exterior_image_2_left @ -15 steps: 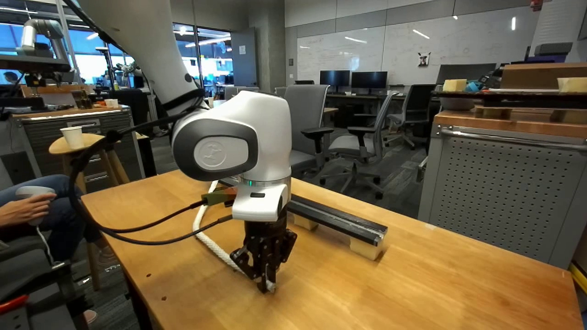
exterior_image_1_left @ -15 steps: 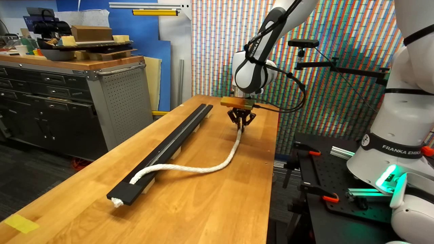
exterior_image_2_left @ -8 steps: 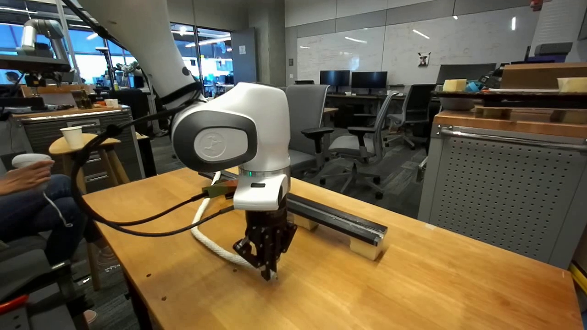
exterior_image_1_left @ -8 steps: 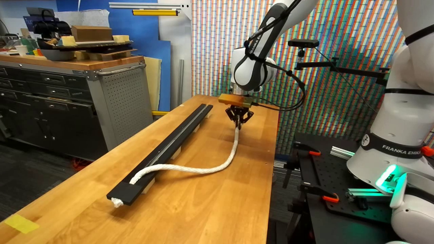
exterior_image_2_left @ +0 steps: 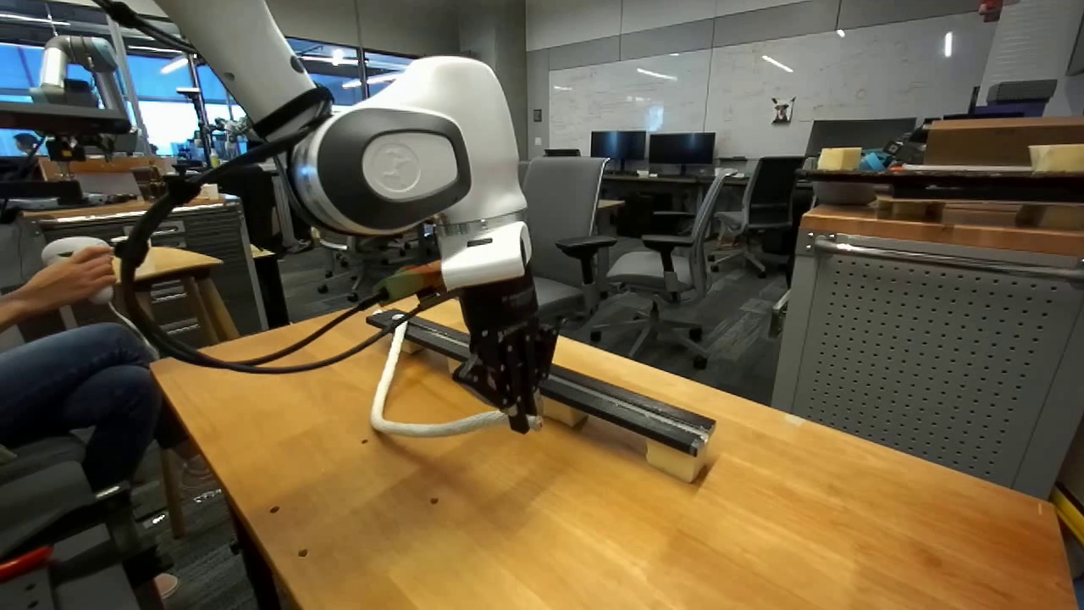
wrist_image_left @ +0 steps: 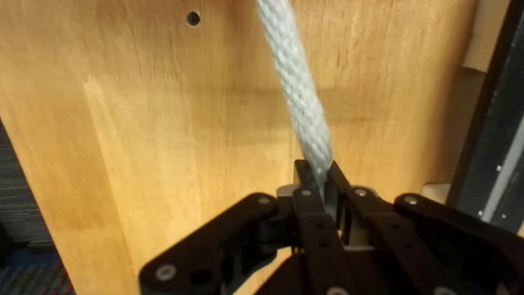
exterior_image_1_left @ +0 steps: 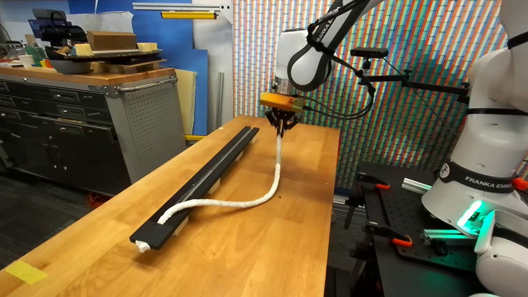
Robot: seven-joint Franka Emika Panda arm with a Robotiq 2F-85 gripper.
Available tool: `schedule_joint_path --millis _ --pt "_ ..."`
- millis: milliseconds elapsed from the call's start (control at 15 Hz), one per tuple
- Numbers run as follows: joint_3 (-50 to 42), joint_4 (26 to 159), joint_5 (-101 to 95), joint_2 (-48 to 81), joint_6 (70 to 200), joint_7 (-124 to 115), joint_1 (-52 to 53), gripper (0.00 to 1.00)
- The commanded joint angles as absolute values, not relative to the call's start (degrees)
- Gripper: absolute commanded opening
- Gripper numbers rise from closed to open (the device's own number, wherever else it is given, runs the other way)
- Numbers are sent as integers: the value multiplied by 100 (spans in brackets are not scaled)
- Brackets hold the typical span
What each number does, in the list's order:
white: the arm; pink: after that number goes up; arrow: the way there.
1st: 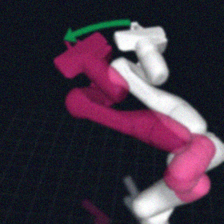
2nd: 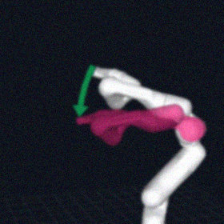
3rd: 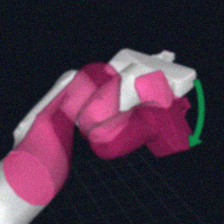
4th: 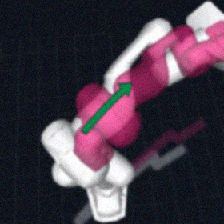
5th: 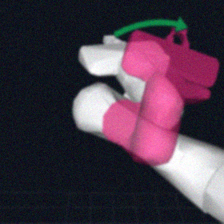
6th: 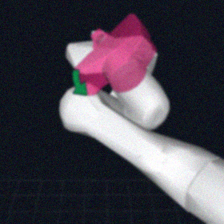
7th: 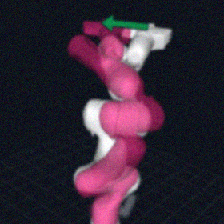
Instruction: Lay the white object along the black object and press down on it
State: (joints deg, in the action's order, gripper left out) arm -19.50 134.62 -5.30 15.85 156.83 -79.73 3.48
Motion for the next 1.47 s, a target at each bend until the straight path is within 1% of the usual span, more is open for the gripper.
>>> schedule_joint_path --millis 0,533,1067,1200,1267,1400 --pt "-2234 13577 -1423 944 15649 -8664 573 3" --pt "-1546 13419 -1900 6 15480 -9255 173 3" --pt "-868 13212 -1927 -453 15656 -9842 -356 3" --pt "-750 13135 -1911 -500 15754 -9972 -466 3" --pt "-912 13106 -1927 -516 15856 -10099 -295 3" --pt "-901 13003 -1900 -476 16050 -10240 -316 3"
